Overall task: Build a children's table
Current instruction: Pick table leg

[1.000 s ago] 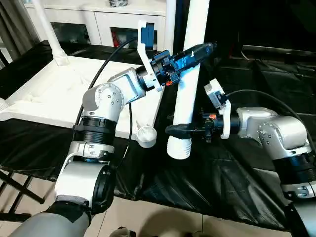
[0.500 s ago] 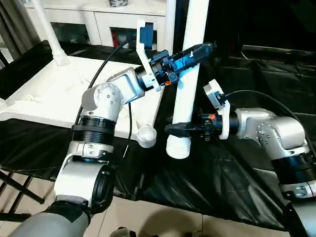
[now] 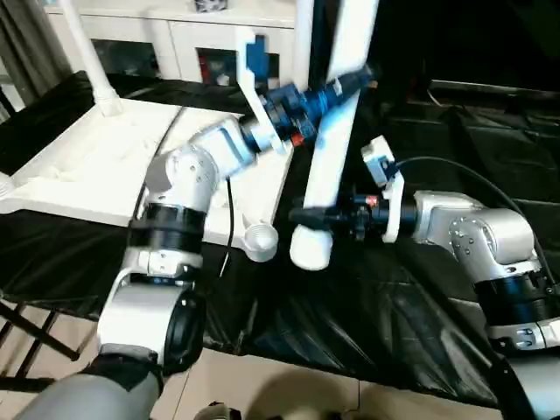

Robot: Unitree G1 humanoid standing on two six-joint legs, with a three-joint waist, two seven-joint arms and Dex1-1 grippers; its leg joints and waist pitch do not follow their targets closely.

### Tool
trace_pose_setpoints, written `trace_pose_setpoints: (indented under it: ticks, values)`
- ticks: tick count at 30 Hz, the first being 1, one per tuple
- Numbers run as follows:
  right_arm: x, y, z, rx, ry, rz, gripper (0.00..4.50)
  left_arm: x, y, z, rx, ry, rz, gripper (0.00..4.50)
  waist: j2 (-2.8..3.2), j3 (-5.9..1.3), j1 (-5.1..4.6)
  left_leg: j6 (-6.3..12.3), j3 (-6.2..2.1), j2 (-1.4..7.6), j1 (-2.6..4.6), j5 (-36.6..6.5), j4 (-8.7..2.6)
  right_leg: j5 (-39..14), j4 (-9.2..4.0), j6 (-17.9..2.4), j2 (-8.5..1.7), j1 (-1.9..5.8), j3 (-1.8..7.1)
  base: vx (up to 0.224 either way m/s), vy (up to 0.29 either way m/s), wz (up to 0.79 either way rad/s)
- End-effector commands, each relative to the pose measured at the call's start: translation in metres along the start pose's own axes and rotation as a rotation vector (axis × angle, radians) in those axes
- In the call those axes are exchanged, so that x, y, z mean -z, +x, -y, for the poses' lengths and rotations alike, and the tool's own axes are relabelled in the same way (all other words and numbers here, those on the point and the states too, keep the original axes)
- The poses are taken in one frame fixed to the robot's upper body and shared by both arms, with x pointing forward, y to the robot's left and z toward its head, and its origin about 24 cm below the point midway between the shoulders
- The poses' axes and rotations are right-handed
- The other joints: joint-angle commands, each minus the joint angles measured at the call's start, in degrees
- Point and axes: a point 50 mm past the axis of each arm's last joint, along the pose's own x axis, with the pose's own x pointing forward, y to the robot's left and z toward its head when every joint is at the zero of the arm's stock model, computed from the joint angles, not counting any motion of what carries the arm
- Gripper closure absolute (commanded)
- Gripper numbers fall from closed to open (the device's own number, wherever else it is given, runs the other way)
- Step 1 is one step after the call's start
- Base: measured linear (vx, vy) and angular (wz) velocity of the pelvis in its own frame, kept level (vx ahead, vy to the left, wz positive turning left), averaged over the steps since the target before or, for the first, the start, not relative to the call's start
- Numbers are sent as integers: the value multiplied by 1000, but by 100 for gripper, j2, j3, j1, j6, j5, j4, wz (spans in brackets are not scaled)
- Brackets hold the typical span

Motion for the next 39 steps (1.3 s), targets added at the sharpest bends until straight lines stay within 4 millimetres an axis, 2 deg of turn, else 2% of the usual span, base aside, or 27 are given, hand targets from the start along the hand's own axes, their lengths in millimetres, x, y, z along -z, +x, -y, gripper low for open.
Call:
trace_pose_setpoints:
  ticks: [1,5,7,9,10,12,13,14,15,18,19,20,21,22,23,25,26,27,28,29,32,33,35,36,37,38,39]
  values:
    - [-6,-3,2,31,-6,61,263,-11,0,1,-17,34,54,167,-17,-500,27,112,-87,126,131,-1262,-362,-1162,-408,-1501,-208,352,122,0,0,0]
    - [-11,-1,11,162,-22,185,263,-19,-15,-3,-59,73,68,167,12,-495,24,72,-89,132,143,-1297,-375,-1237,-411,-1476,-219,320,128,0,0,0]
    - [-11,-2,18,247,-32,212,263,-19,-25,-6,-78,138,17,167,13,-491,-1,-18,-90,131,159,-1388,-391,-1295,-421,-1449,-202,311,122,0,0,0]
    - [-7,-7,31,409,-30,232,263,-10,-47,-9,-73,289,-179,167,28,-483,-6,-73,-113,137,157,-1400,-423,-1433,-430,-1334,-215,299,128,0,0,0]
    - [-4,-10,34,464,-47,225,263,-4,-58,-12,-77,362,-292,167,45,-479,-58,-120,-96,121,165,-1439,-433,-1528,-428,-1252,-186,292,131,0,0,0]
    - [-1,-12,37,514,-72,209,263,1,-68,-14,-74,419,-391,167,66,-492,-44,-190,-110,132,174,-1388,-439,-1509,-427,-1164,-206,289,143,0,0,0]
    - [2,-14,38,544,-86,194,263,7,-79,-17,-69,459,-501,167,84,-497,-34,-212,-101,135,194,-1400,-436,-1444,-432,-1157,-205,281,151,0,0,0]
    - [7,-16,38,585,-100,177,263,20,-103,-22,-45,489,-714,167,87,-500,-29,-219,-106,136,183,-1394,-449,-1367,-407,-1155,-203,285,154,0,0,0]
    - [9,-17,38,599,-101,175,263,26,-115,-25,-40,493,-819,167,94,-500,-31,-203,-105,132,179,-1388,-455,-1365,-415,-1128,-193,288,154,0,0,0]
    - [14,-18,37,625,-95,181,263,34,-138,-30,-48,458,-963,167,143,-511,-57,-285,-86,133,192,-1363,-452,-1024,-346,-1242,-188,292,160,0,0,0]
    - [16,-18,36,625,-88,182,263,35,-144,-33,-57,467,-1002,167,139,-501,-49,-309,-77,133,202,-1448,-454,-1004,-347,-1315,-189,281,161,0,0,0]
    - [18,-18,36,634,-88,179,263,37,-151,-37,-74,478,-1051,167,172,-501,-42,-323,-85,134,207,-1548,-455,-1040,-350,-1345,-203,280,163,0,0,0]
    - [21,-17,36,640,-94,168,263,39,-159,-41,-98,509,-1105,167,157,-493,-51,-330,-85,133,203,-1624,-465,-1092,-363,-1350,-201,282,162,0,0,0]
    - [22,-17,35,641,-97,163,263,40,-163,-44,-106,536,-1139,167,150,-476,-57,-337,-90,118,204,-1775,-467,-1289,-411,-1273,-199,278,162,0,0,0]
    - [24,-16,36,652,-102,161,263,41,-168,-47,-115,565,-1181,167,149,-475,-66,-369,-97,123,205,-1846,-476,-1365,-391,-1254,-211,291,167,0,0,0]
    - [27,-16,36,662,-105,161,263,41,-176,-53,-151,600,-1228,167,188,-476,-89,-446,-114,122,228,-2029,-482,-1624,-423,-1179,-230,273,173,0,0,0]
    - [27,-16,36,670,-107,164,263,40,-178,-55,-160,612,-1241,167,173,-476,-96,-460,-118,127,221,-2039,-484,-1609,-418,-1198,-232,275,175,0,0,0]
    - [27,-16,36,671,-113,175,263,39,-180,-57,-173,625,-1255,167,207,-480,-95,-463,-123,128,223,-2036,-483,-1569,-415,-1216,-234,271,176,0,0,0]
    - [27,-16,36,669,-117,183,263,39,-181,-57,-176,630,-1261,167,185,-489,-110,-455,-119,127,218,-2019,-479,-1439,-401,-1263,-229,281,176,0,0,0]
    - [27,-17,35,671,-121,184,263,38,-182,-59,-184,645,-1269,167,220,-498,-108,-449,-122,128,225,-1990,-477,-1350,-391,-1296,-226,280,174,0,0,0]
    - [26,-17,34,674,-122,183,263,36,-184,-61,-194,658,-1278,167,192,-496,-124,-368,-107,126,206,-1899,-463,-1067,-367,-1472,-224,297,175,0,0,0]
    - [27,-17,33,676,-122,184,263,35,-184,-61,-200,659,-1275,167,229,-497,-124,-358,-106,123,207,-1892,-459,-1057,-361,-1486,-225,299,175,0,0,0]
    - [27,-17,33,676,-122,184,263,34,-184,-63,-211,664,-1275,184,213,-491,-130,-326,-99,122,207,-1900,-457,-1105,-374,-1502,-223,302,172,0,0,0]
    - [27,-18,33,677,-125,184,263,33,-184,-65,-218,672,-1281,195,253,-490,-131,-329,-104,123,212,-1924,-455,-1144,-375,-1512,-228,299,171,0,0,0]
    - [27,-18,33,678,-126,184,263,33,-184,-65,-220,675,-1282,202,224,-488,-139,-319,-101,119,213,-1936,-453,-1163,-388,-1508,-222,302,170,0,0,0]
    - [27,-18,33,679,-128,185,263,33,-186,-66,-227,677,-1293,205,248,-490,-133,-313,-105,122,215,-1936,-452,-1207,-386,-1513,-233,307,173,0,0,0]
    - [27,-18,33,678,-129,185,263,33,-186,-66,-228,677,-1296,205,229,-484,-139,-295,-95,114,211,-1942,-450,-1252,-407,-1498,-224,302,173,0,0,0]
